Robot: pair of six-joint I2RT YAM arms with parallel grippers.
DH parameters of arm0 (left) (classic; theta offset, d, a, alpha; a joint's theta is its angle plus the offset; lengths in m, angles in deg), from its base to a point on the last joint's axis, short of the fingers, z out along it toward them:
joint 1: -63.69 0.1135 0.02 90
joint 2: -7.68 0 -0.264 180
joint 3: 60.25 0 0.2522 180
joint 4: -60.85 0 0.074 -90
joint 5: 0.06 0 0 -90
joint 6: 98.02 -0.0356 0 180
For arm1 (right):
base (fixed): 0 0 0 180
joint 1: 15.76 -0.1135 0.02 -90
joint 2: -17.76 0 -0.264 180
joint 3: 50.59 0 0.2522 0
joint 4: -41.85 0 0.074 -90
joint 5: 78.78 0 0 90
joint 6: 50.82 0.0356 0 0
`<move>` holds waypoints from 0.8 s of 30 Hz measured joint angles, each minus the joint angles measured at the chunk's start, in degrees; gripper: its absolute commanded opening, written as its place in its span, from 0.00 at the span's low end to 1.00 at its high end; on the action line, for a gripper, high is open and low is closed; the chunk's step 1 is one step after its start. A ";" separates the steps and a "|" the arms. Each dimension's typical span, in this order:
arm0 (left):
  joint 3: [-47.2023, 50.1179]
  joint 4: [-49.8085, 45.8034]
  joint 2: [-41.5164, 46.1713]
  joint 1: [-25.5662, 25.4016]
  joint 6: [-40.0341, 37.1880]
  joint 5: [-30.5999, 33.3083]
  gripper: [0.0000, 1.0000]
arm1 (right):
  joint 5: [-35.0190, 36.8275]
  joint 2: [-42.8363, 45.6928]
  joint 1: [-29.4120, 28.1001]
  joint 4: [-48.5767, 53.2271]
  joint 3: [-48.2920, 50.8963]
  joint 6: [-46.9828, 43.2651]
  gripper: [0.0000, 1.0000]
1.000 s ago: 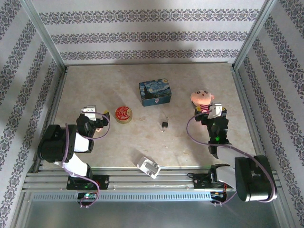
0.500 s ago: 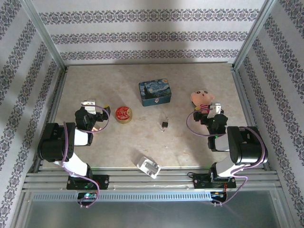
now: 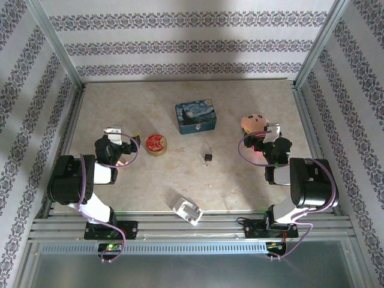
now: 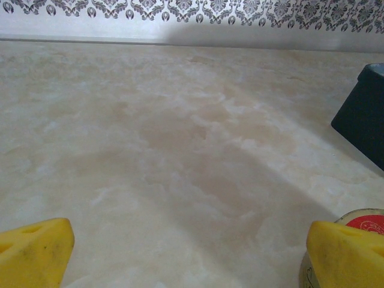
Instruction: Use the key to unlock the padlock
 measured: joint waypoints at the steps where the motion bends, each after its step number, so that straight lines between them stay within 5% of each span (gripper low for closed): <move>1: 0.00 0.00 0.00 0.00 -0.02 -0.11 0.99 | 2.58 0.00 -0.72 0.63 0.00 0.13 0.98; 10: 0.00 -0.26 -0.02 0.00 -0.44 -0.55 0.99 | 21.57 0.00 -7.17 4.15 -0.98 -0.31 0.98; 24: 0.00 -1.14 -0.02 0.00 -0.44 -0.57 0.99 | 25.03 0.00 -7.17 4.72 -1.01 -0.31 0.98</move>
